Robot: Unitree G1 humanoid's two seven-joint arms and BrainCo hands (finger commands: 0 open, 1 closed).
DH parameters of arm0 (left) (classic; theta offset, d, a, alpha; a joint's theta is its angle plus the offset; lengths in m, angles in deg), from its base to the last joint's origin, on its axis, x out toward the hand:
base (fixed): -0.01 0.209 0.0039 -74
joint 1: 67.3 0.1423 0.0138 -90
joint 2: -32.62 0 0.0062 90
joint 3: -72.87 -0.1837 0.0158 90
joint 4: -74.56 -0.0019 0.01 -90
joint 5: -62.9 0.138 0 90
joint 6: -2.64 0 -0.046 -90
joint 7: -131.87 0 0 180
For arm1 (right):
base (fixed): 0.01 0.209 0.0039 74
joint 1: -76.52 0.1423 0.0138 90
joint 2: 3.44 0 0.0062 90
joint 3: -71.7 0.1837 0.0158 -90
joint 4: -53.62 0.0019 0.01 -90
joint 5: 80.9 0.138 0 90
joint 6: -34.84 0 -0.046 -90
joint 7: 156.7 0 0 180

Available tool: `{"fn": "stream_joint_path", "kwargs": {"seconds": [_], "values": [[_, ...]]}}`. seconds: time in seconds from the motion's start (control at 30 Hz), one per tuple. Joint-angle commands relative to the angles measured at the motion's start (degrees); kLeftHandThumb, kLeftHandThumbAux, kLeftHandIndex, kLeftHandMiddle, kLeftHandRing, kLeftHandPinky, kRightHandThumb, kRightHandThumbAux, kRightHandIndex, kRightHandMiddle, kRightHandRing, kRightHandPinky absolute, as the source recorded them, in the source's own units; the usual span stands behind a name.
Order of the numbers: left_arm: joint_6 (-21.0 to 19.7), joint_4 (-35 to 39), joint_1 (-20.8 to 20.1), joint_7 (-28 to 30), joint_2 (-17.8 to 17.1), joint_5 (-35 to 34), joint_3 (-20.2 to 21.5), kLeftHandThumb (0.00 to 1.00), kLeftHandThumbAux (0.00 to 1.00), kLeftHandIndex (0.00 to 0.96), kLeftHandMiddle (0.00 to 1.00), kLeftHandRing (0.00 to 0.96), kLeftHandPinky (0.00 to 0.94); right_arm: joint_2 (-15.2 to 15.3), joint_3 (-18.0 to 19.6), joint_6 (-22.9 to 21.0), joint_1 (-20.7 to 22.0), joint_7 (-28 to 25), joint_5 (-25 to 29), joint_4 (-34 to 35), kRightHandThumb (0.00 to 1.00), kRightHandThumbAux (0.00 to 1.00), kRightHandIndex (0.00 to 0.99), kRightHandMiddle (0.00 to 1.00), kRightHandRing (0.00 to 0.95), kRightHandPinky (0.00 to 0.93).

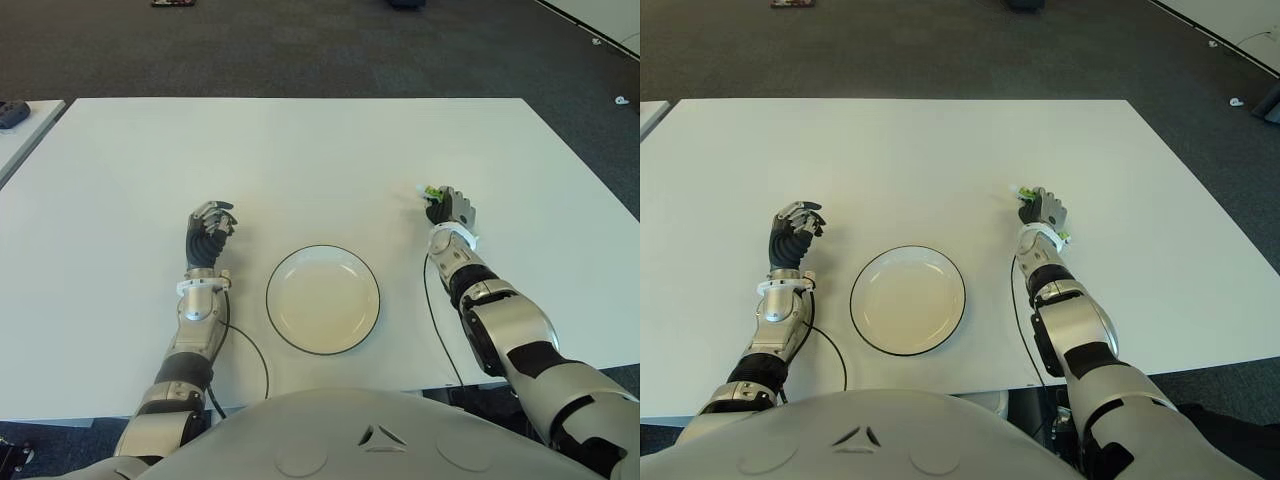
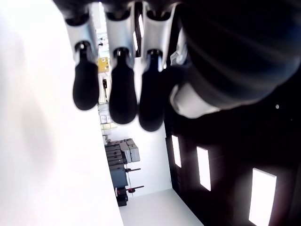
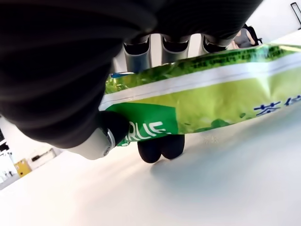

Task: Put the toothpaste on the table into the plate.

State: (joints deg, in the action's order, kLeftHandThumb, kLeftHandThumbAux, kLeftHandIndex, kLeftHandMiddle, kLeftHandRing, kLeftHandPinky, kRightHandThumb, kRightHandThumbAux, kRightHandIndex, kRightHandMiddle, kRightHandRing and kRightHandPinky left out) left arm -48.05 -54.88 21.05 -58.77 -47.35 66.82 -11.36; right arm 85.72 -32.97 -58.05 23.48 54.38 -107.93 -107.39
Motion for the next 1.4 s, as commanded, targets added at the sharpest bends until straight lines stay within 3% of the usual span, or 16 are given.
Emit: {"fn": "stream_joint_path", "kwargs": {"seconds": [0.03,0.47,0.6,0.73,0.93,1.0,1.2,1.4], "values": [[-0.20,-2.34,1.87,0.30,0.39,0.39,-0.16,0.694,0.719,0.438,0.671,0.660,0.616,-0.65,0.30,0.60,-1.51,-0.74,0.74,-0.60,0.709,0.713,0.431,0.553,0.567,0.582],[-3.11,-1.53,2.04,0.21,0.57,-0.05,0.03,0.693,0.720,0.437,0.660,0.651,0.615,-0.16,0.33,2.57,-1.76,1.25,0.62,0.36,0.710,0.716,0.428,0.523,0.544,0.574],[-2.64,-1.46,1.98,-0.48,0.67,0.45,-0.06,0.694,0.720,0.437,0.676,0.663,0.627,-0.03,0.40,4.81,-2.30,3.38,0.56,1.89,0.710,0.717,0.430,0.568,0.590,0.631],[-2.88,-1.04,2.14,-0.47,0.61,0.75,-0.22,0.694,0.720,0.437,0.676,0.663,0.622,0.17,0.67,7.92,-3.00,5.12,0.72,2.58,0.711,0.718,0.432,0.681,0.702,0.745],[-3.28,-0.49,2.50,-0.39,0.41,0.85,-0.12,0.693,0.720,0.437,0.675,0.666,0.628,0.97,1.92,13.84,-4.64,6.11,1.62,6.99,0.710,0.721,0.435,0.747,0.774,0.818],[-2.91,-1.20,2.22,-0.54,0.40,0.70,0.09,0.693,0.720,0.437,0.678,0.669,0.629,1.09,2.44,15.55,-7.58,5.89,1.80,13.82,0.709,0.721,0.436,0.763,0.788,0.829],[-1.98,-2.46,1.67,-1.02,0.19,1.17,0.11,0.694,0.720,0.438,0.685,0.675,0.630,1.25,2.92,19.01,-12.48,4.08,1.80,24.78,0.707,0.722,0.439,0.806,0.822,0.843],[-1.84,-3.43,1.17,-1.50,-0.03,1.81,-0.12,0.694,0.720,0.438,0.679,0.672,0.636,0.66,2.30,18.69,-16.80,1.34,0.71,36.19,0.707,0.723,0.439,0.839,0.846,0.853]]}}
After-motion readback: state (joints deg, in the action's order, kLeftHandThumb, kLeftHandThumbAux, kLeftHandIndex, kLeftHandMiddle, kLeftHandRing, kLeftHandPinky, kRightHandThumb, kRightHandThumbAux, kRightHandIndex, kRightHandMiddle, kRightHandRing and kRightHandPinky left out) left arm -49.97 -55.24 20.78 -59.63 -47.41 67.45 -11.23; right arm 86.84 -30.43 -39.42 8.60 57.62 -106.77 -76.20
